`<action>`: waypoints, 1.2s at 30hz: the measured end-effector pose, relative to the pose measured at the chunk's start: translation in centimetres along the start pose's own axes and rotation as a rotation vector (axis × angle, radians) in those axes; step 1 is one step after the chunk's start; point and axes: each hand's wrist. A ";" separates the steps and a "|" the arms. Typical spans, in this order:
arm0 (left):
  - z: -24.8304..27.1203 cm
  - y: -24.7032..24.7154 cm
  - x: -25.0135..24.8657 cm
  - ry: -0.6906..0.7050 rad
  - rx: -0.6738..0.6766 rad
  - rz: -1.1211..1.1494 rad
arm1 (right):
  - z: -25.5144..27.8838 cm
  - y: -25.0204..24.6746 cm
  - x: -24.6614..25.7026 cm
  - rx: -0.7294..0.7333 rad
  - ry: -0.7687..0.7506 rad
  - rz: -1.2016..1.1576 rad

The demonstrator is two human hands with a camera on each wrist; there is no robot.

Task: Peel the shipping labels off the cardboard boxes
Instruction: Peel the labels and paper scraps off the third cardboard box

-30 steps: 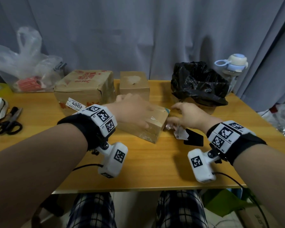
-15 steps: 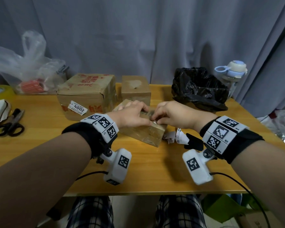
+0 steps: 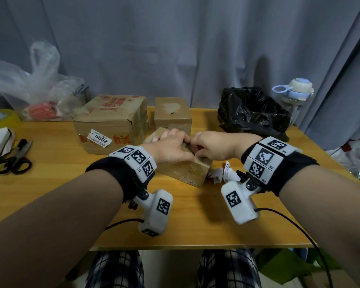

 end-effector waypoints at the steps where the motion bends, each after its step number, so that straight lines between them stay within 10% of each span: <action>1: 0.0 0.0 0.0 0.003 0.006 0.002 | 0.1 0.2 -0.1 0.000 -0.002 -0.008; 11: 0.4 0.2 -0.2 0.005 -0.010 -0.006 | 1.6 2.9 -1.5 -0.299 -0.075 -0.282; 24: 0.4 -0.1 -0.3 -0.022 -0.002 0.018 | 1.1 2.1 -1.2 -0.241 -0.122 -0.076; 36: 0.0 -0.2 -0.7 -0.019 0.049 -0.056 | 1.3 5.0 -2.6 -0.521 -0.117 -0.378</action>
Point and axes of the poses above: each hand's wrist, its own z-axis away from the middle knuckle, its own y-axis out of the palm, x = y × z, and after that the axes turned 11 degrees about -z, right-handed
